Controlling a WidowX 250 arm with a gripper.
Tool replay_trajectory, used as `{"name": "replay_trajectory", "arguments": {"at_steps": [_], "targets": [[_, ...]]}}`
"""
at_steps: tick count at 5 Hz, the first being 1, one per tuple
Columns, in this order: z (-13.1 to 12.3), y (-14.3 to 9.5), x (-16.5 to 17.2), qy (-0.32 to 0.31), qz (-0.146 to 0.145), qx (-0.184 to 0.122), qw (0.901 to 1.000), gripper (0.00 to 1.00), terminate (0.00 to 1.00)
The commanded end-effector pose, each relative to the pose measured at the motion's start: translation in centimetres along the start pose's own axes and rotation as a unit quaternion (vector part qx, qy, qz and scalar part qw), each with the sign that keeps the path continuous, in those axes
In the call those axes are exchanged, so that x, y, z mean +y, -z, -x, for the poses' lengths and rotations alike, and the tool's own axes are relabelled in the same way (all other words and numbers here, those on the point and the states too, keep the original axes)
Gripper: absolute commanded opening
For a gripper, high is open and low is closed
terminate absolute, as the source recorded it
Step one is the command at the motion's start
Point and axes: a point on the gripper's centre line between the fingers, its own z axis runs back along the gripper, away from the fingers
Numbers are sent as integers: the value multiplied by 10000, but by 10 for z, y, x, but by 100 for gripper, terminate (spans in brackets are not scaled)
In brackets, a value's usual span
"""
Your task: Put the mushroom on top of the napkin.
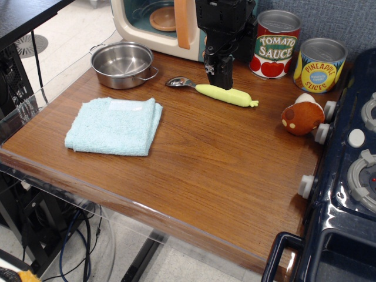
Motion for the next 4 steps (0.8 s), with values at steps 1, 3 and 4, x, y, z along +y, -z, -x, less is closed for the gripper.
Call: {"name": "replay_trajectory", "arguments": {"at_steps": [1, 3, 4], "targets": [[0, 0, 0, 0, 0, 0, 10000, 100, 0], [30, 10, -4, 261, -168, 228, 9993, 100, 0], [48, 13, -8, 489, -170, 495, 9974, 100, 0]]}}
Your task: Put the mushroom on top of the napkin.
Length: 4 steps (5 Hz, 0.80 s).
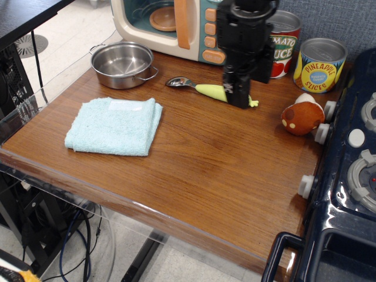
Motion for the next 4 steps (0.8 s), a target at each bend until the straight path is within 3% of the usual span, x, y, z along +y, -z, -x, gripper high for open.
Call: {"name": "replay_trajectory", "arguments": {"at_steps": [1, 3, 4], "targets": [[31, -9, -22, 357, 254, 425, 9981, 100, 0], [47, 6, -43, 355, 230, 650, 9970, 100, 0], [51, 21, -49, 352, 105, 623, 9974, 100, 0]]}}
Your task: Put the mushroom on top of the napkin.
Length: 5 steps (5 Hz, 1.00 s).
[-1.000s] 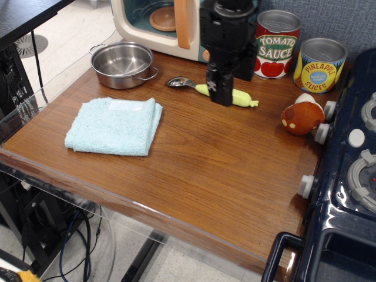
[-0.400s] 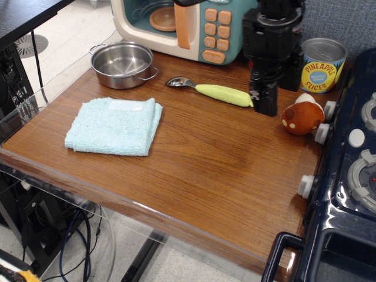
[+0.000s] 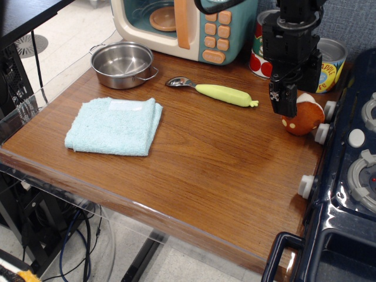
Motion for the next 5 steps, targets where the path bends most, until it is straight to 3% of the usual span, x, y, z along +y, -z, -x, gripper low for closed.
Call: {"name": "replay_trajectory", "arguments": {"at_steps": [1, 2, 4, 5], "targets": [[6, 3, -13, 160, -16, -175, 9997, 100, 0], [7, 7, -10, 127, -20, -290, 9995, 0, 0], [6, -2, -5, 153, 6, -358, 9992, 0, 0], [4, -19, -2, 125, 150, -327, 9993, 0, 0]]}}
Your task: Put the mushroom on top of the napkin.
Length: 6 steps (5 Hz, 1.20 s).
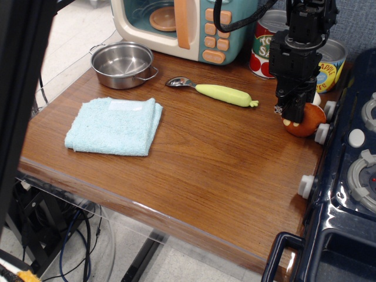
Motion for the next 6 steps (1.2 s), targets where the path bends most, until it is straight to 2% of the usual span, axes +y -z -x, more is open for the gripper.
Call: {"name": "replay_trajectory", "arguments": {"at_steps": [1, 2, 3, 4, 5, 6], "targets": [[3, -60, 6, 119, 678, 173, 9975, 0, 0], [-8, -86, 29, 18, 830, 151, 9964, 0, 0], [-37, -102, 61, -285, 916, 17, 9954, 0, 0], [-76, -107, 100, -758, 950, -274, 9922, 0, 0], [-116, -106, 136, -1244, 806, -635, 9869, 0, 0], [-156, -93, 168, -1928, 579, -997, 9744, 0, 0]]}}
